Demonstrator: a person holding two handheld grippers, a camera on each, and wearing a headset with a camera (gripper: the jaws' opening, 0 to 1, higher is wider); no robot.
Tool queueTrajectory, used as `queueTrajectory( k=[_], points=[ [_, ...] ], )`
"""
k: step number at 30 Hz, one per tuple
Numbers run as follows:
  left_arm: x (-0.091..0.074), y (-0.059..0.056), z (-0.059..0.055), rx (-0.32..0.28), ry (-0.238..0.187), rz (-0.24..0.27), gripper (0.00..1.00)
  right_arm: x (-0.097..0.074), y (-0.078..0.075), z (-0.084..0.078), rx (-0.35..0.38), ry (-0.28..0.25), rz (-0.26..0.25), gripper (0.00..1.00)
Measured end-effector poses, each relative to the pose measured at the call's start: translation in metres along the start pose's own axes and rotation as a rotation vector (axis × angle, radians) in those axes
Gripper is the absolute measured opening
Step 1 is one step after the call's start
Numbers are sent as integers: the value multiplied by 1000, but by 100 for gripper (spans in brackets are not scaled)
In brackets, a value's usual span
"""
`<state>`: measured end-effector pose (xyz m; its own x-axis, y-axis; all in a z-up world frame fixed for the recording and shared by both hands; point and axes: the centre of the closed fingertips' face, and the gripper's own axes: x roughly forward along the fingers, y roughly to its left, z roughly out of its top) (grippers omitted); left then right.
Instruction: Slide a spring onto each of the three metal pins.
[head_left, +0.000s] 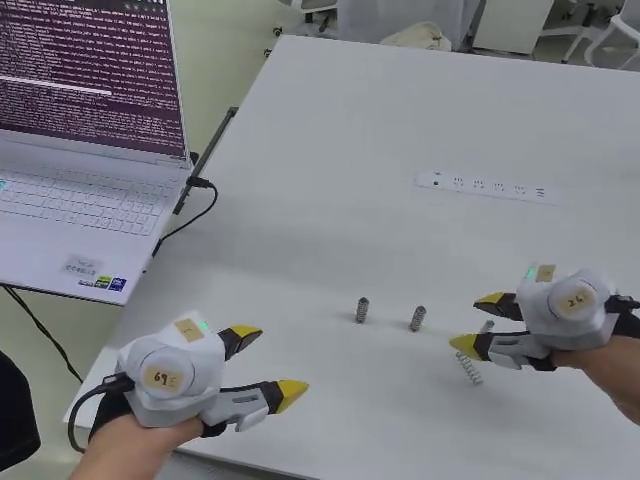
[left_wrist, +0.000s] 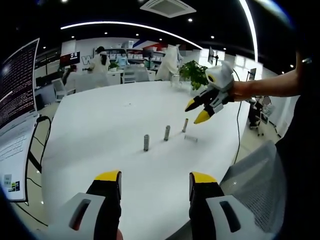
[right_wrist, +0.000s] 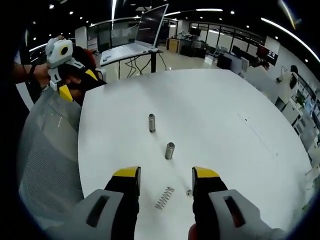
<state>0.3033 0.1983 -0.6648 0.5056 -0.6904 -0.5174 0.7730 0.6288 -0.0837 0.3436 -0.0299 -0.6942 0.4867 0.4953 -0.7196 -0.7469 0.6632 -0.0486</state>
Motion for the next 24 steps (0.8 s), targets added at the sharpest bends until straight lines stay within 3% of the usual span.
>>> queueTrajectory(
  k=[6, 24],
  points=[
    [-1, 2, 1, -4, -3, 6, 50, -10, 12, -1, 35, -44, -16, 41],
    [3, 2, 1, -1, 5, -4, 49, -41, 21, -21, 185, -108, -79, 49]
  ],
)
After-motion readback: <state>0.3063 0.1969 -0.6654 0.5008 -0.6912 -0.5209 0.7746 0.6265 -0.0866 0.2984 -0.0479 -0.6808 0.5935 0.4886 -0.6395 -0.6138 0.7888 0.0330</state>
